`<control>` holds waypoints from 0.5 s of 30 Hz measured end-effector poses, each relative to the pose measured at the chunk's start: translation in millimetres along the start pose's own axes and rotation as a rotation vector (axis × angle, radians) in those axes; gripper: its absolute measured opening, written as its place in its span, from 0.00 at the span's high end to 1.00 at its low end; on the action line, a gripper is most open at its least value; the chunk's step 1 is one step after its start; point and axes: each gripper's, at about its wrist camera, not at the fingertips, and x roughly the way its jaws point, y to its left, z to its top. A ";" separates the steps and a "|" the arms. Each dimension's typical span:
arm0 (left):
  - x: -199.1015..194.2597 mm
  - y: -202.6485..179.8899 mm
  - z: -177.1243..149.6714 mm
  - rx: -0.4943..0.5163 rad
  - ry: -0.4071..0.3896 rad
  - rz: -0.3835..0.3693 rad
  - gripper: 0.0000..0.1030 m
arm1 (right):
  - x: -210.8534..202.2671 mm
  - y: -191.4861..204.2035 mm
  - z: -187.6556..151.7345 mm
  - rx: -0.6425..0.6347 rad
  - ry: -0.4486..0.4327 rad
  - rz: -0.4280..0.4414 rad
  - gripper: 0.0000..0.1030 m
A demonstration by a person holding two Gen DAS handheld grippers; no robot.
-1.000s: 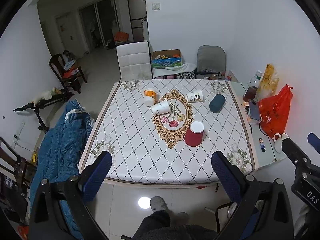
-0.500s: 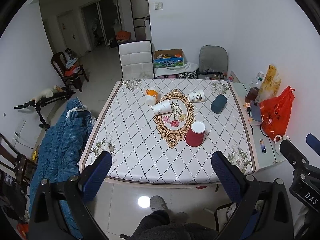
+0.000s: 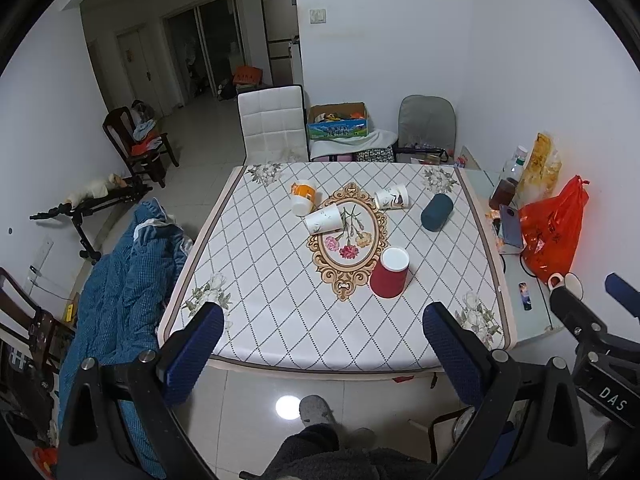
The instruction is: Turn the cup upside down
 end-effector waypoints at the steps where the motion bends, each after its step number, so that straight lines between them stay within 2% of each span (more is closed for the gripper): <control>1: 0.1 -0.1 0.3 -0.001 -0.001 -0.004 0.01 | 0.7 -0.1 -0.7 0.001 0.003 0.003 0.04; 15: -2.3 -0.7 1.9 -0.007 -0.012 0.004 0.01 | 4.0 0.3 -0.9 0.001 0.004 0.001 0.03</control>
